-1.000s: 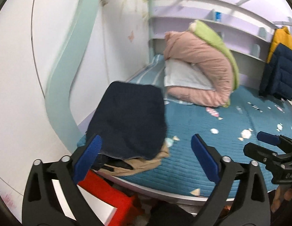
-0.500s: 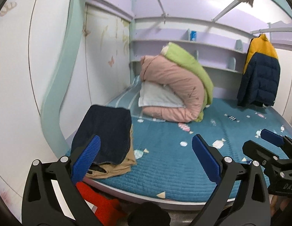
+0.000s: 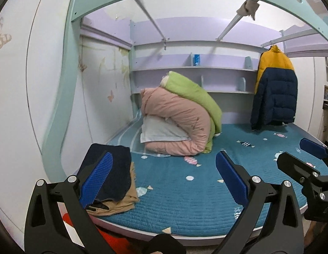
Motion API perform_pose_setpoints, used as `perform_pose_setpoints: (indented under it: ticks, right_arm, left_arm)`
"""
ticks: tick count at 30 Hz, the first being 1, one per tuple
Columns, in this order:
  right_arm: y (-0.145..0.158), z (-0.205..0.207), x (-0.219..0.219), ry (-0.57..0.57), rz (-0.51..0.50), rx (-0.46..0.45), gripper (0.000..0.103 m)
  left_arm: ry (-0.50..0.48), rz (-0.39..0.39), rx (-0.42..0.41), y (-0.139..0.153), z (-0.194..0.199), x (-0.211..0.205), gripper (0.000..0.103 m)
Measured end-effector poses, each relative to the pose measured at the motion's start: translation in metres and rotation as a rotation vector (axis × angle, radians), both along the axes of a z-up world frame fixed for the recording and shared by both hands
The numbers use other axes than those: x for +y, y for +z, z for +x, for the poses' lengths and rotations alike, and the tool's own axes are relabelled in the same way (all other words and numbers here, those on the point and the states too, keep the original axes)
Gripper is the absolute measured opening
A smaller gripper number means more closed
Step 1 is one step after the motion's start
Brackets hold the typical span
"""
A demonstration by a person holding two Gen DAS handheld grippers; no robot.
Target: Fold large clothes
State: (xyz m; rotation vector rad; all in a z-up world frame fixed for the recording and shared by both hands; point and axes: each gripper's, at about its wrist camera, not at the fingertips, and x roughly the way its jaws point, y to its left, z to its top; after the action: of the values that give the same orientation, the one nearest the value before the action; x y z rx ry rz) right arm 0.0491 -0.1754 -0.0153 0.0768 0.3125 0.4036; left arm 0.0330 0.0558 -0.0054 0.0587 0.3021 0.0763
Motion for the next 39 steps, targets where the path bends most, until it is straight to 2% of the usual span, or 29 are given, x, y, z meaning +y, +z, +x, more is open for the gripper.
perform_pose_setpoints:
  ticks: [14,39]
  right_arm:
    - [0.012,-0.026,-0.014,-0.058,-0.015,-0.101,0.095]
    - [0.012,-0.023,-0.013,-0.041,-0.006,-0.098,0.095]
  left_arm:
    - [-0.005,0.012,-0.069,0.010,-0.021,-0.023,0.098]
    - [0.027,0.021,-0.076,0.010,-0.033,-0.034,0.098]
